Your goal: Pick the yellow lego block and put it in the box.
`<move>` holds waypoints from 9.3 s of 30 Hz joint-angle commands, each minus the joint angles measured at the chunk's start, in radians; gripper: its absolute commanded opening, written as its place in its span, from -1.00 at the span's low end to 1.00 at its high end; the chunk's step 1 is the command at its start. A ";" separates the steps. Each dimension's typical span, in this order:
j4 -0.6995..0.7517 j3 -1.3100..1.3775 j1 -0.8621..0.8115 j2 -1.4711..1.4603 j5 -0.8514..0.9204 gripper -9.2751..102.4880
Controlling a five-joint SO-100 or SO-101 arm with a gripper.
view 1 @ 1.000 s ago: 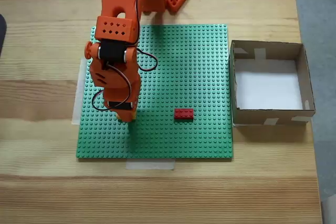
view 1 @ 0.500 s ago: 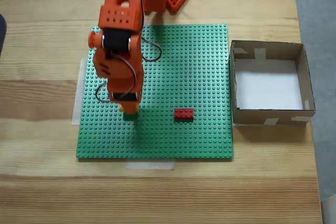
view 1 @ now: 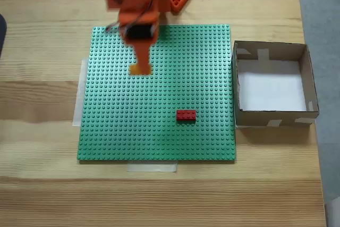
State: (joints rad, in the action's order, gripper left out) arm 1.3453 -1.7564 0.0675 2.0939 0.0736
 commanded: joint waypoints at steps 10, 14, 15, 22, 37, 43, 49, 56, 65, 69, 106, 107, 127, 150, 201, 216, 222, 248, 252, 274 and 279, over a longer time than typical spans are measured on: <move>0.008 -0.011 0.462 0.153 -0.092 -0.85; -0.020 -0.012 0.584 0.146 -0.120 -0.85; -0.032 -0.012 0.604 0.141 -0.124 -0.85; -0.087 0.038 0.723 0.026 -0.132 -0.85; 0.026 0.637 0.738 -0.676 -0.156 -0.85; 0.091 0.822 0.755 -0.882 -0.166 -0.85; 0.107 0.881 0.755 -0.996 -0.176 -0.85; 0.144 0.930 0.755 -1.101 -0.190 -0.85; 0.117 0.937 0.758 -1.230 -0.204 -0.85; 0.080 0.939 0.752 -1.275 -0.192 -0.85; -0.183 0.348 0.792 -0.483 -0.172 -0.52; -0.186 0.322 0.782 -0.437 -0.172 -0.53; -0.399 -0.143 0.368 0.218 -0.058 -0.74; -0.569 -0.500 0.009 0.603 -0.084 -0.85; -0.698 -1.413 -0.051 1.083 -0.031 -0.85; -0.650 -1.427 -0.046 1.114 -0.028 -0.85; -0.632 -1.428 -0.048 1.115 -0.025 -0.85; -0.557 -1.428 -0.049 1.169 -0.021 -0.85; -0.557 -1.428 -0.049 1.169 -0.021 -0.85; -0.557 -1.428 -0.049 1.169 -0.021 -0.85; -0.557 -1.428 -0.049 1.169 -0.021 -0.85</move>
State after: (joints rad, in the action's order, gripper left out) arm 0.7854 -3.1753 0.0169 3.2551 0.0491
